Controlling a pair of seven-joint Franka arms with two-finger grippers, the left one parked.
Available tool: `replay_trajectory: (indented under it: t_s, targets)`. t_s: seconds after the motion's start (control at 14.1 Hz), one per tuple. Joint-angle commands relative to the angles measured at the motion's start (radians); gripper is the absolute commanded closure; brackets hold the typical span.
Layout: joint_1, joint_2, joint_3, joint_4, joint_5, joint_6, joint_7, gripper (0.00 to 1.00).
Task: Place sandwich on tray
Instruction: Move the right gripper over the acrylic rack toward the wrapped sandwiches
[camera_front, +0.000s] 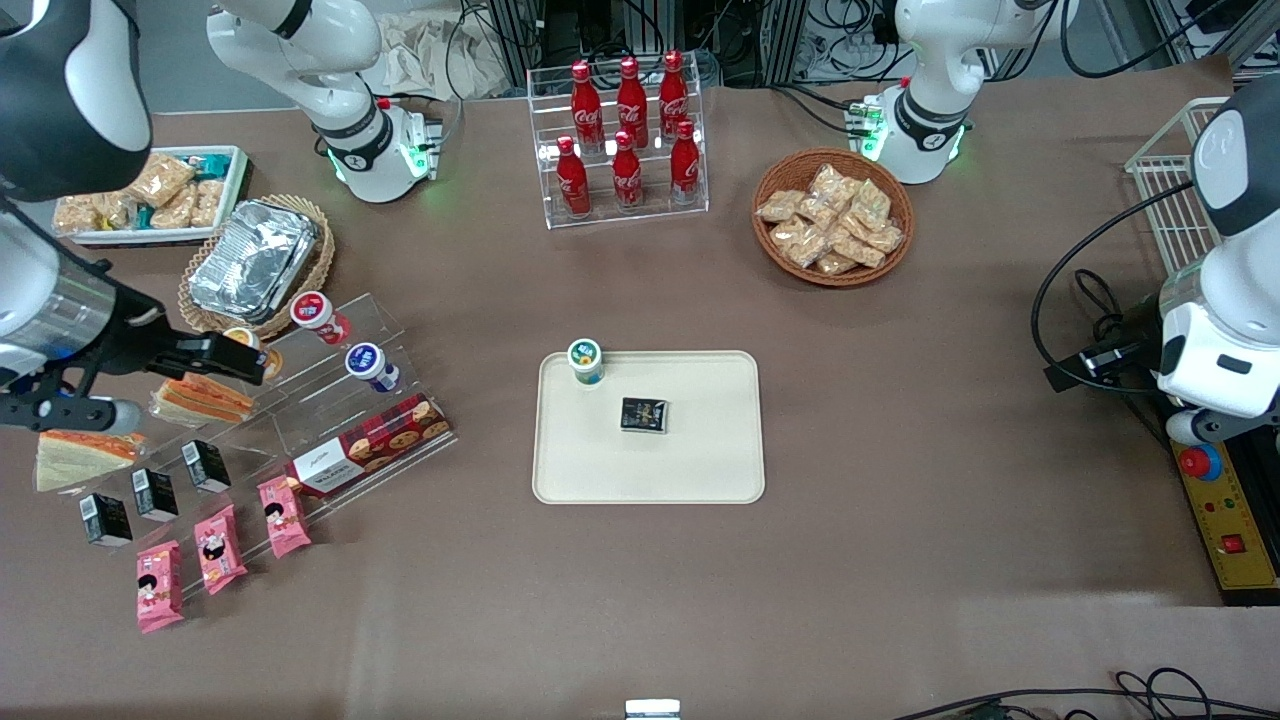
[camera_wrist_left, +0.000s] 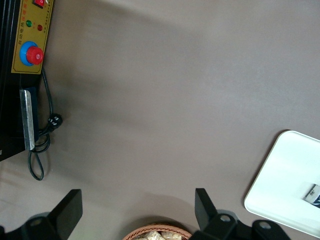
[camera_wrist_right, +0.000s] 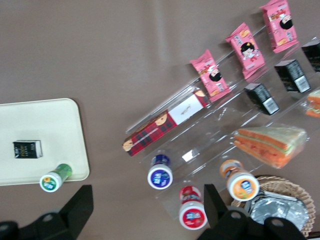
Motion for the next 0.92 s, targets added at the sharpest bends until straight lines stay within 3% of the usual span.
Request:
replay_trajectory:
  t_s: [0.0,0.85]
  targets:
    - [-0.021,-0.005,-0.023,-0.001,-0.015,0.0,-0.031,0.02]
    - [-0.122,-0.008,-0.081,0.003,-0.051,-0.02,-0.036,0.02]
